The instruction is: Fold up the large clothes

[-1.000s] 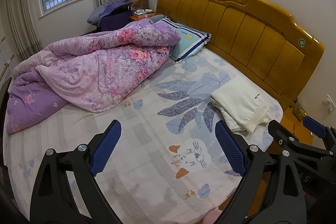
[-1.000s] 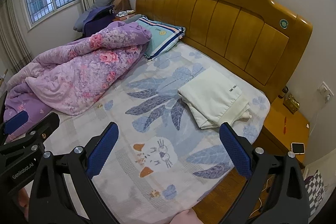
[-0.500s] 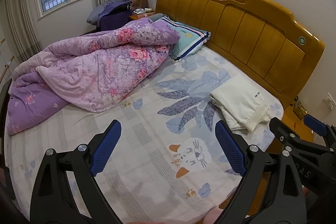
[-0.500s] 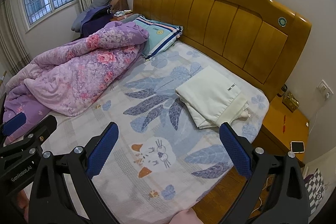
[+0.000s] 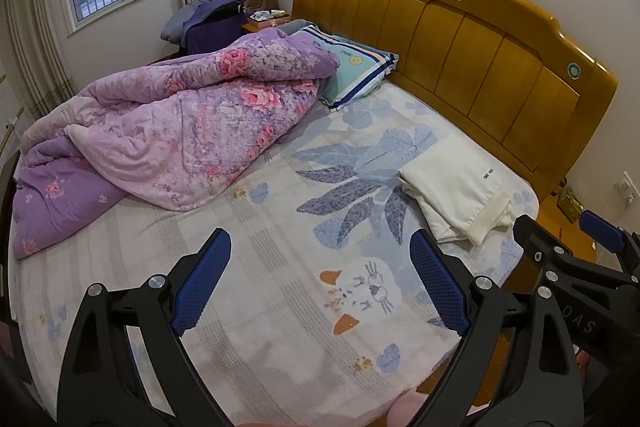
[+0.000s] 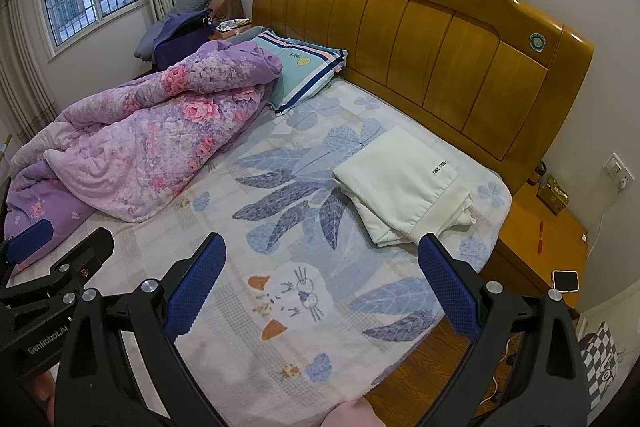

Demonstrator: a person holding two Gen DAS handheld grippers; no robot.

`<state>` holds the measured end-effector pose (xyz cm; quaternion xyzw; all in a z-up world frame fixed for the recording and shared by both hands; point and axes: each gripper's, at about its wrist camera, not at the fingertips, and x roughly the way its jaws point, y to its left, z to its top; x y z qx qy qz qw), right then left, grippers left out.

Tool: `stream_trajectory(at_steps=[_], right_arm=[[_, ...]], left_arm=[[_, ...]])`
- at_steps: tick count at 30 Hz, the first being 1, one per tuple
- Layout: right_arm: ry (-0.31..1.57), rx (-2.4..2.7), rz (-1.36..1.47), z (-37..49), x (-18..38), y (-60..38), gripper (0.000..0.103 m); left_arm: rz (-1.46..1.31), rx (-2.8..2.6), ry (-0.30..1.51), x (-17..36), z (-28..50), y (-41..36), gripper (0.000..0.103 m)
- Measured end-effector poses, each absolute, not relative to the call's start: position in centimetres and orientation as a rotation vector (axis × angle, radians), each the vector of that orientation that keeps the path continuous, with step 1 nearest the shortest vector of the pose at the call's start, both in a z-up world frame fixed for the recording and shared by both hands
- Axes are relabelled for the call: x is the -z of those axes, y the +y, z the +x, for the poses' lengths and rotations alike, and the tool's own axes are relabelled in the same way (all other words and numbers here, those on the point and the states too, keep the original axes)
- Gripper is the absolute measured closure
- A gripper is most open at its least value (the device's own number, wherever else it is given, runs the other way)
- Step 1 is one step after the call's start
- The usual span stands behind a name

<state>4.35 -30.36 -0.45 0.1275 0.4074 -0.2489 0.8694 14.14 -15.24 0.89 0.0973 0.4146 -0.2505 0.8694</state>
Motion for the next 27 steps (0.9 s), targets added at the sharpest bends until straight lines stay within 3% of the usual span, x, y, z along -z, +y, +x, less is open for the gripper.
stream_trajectory(at_steps=[27], right_arm=[[0.843,0.515,0.278,5.3,0.4,-31.2,0.01]], left_arm=[[0.211,0.559,0.885,-0.3,14.4,-16.2,0.012]])
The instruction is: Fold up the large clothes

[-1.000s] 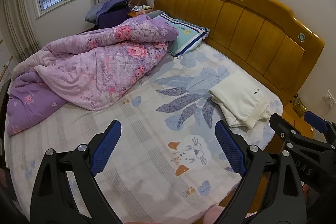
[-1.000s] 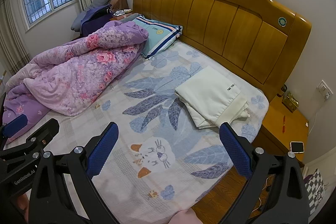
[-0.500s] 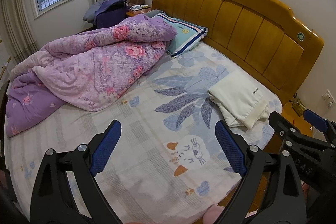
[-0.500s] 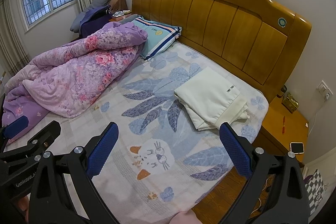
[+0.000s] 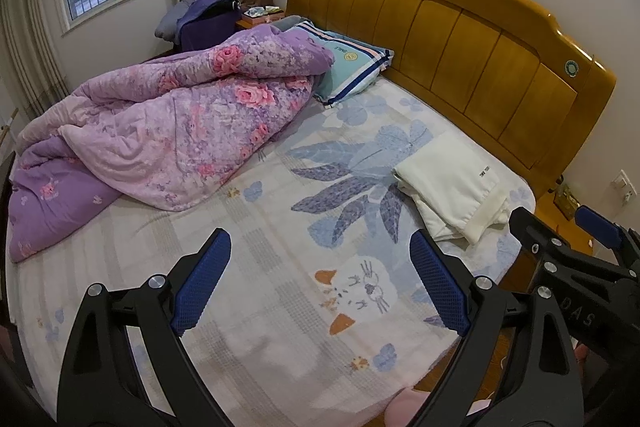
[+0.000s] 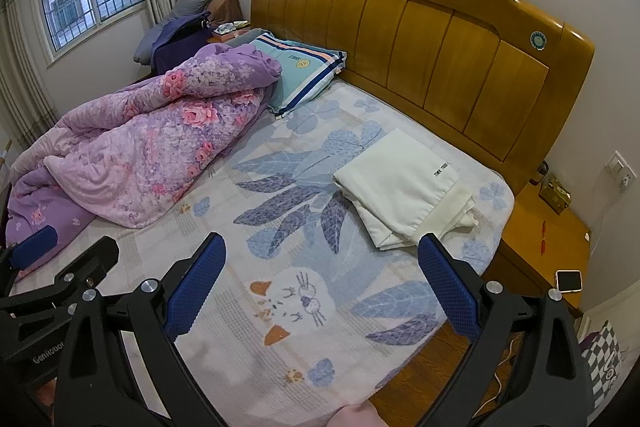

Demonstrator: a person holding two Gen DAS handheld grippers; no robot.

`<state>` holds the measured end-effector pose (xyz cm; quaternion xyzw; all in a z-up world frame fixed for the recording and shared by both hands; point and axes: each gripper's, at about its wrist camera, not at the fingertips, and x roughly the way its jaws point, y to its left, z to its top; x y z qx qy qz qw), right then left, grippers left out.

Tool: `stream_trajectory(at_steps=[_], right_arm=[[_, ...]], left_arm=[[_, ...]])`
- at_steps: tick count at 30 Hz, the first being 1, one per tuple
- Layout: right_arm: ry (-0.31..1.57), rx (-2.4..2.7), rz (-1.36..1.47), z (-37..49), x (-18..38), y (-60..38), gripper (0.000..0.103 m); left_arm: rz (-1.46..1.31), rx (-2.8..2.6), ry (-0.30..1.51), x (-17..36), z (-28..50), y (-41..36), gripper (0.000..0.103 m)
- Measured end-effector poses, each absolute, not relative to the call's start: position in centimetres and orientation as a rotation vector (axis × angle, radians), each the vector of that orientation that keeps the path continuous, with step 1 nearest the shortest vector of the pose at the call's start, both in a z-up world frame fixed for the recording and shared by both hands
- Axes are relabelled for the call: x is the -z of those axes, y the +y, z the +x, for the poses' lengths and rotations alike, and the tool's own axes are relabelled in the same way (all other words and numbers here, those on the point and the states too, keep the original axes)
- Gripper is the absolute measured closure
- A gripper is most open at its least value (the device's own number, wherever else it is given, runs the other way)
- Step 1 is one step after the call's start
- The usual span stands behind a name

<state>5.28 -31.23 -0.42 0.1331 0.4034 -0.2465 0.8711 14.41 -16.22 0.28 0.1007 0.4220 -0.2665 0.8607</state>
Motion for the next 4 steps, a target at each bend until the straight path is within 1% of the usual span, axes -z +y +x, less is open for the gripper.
stream_trajectory(at_steps=[4], right_arm=[[0.848,0.512,0.276,5.47,0.47,-31.23,0.01]], left_arm=[[0.21,0.562,0.889,-0.26,14.49,-16.08,0.012]])
